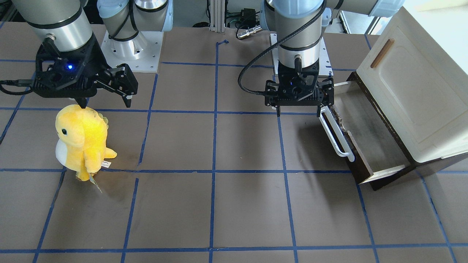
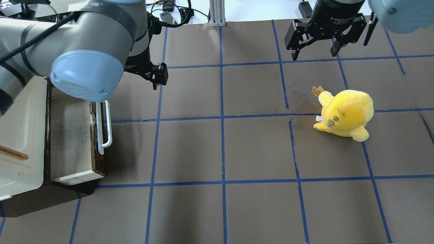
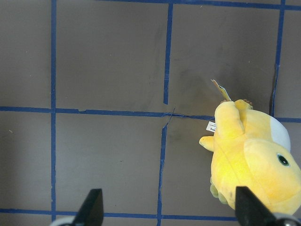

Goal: Pull drawer sideways

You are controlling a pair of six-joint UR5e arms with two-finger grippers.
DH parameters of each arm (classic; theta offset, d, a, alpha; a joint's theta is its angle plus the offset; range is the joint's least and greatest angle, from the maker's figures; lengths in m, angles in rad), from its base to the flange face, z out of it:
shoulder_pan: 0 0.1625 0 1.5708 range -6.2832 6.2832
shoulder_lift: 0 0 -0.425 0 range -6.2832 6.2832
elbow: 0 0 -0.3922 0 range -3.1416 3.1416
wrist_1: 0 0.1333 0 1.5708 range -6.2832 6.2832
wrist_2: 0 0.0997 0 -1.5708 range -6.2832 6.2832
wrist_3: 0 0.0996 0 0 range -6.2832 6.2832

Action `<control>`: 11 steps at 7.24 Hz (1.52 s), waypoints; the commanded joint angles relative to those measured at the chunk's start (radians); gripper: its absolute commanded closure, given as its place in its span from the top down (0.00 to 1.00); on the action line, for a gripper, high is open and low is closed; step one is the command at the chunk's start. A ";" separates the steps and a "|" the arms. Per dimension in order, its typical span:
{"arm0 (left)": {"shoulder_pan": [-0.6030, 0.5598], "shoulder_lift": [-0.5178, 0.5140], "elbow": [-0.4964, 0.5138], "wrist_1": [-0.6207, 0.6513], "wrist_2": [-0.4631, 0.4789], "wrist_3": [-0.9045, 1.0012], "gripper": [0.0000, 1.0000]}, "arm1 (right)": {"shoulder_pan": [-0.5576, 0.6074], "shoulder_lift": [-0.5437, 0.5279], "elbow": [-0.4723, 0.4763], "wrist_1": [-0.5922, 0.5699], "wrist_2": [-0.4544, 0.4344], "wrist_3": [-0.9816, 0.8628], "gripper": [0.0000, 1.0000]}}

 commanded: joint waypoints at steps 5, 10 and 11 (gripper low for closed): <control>0.162 0.115 -0.027 -0.012 -0.212 0.002 1.00 | 0.000 0.000 0.000 0.000 0.000 0.000 1.00; 0.172 0.121 -0.010 -0.050 -0.194 0.008 1.00 | 0.000 0.000 0.000 0.000 0.000 0.000 1.00; 0.176 0.117 -0.009 -0.049 -0.176 0.045 1.00 | 0.000 0.000 0.000 0.000 0.000 0.000 1.00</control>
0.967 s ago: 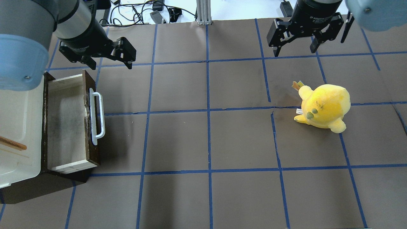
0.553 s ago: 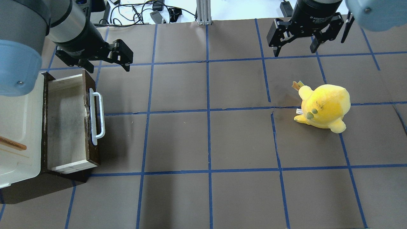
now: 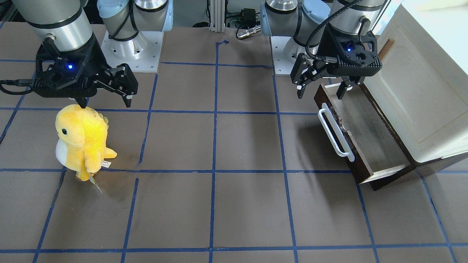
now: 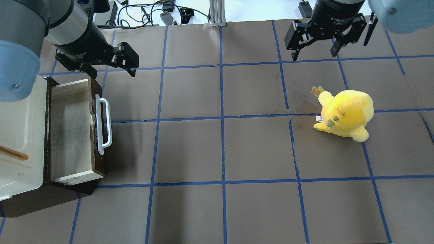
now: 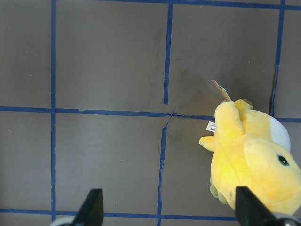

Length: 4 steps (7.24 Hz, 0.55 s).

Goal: Pull drawer sideways

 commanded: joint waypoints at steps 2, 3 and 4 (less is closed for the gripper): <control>0.004 -0.007 0.006 -0.001 0.020 0.057 1.00 | 0.000 0.000 0.000 0.000 0.000 0.000 1.00; 0.006 -0.010 0.006 0.008 0.019 0.060 1.00 | 0.000 0.000 0.000 0.000 0.000 0.000 1.00; 0.010 -0.012 0.006 0.009 0.019 0.063 1.00 | 0.000 0.000 0.000 0.000 0.000 0.000 1.00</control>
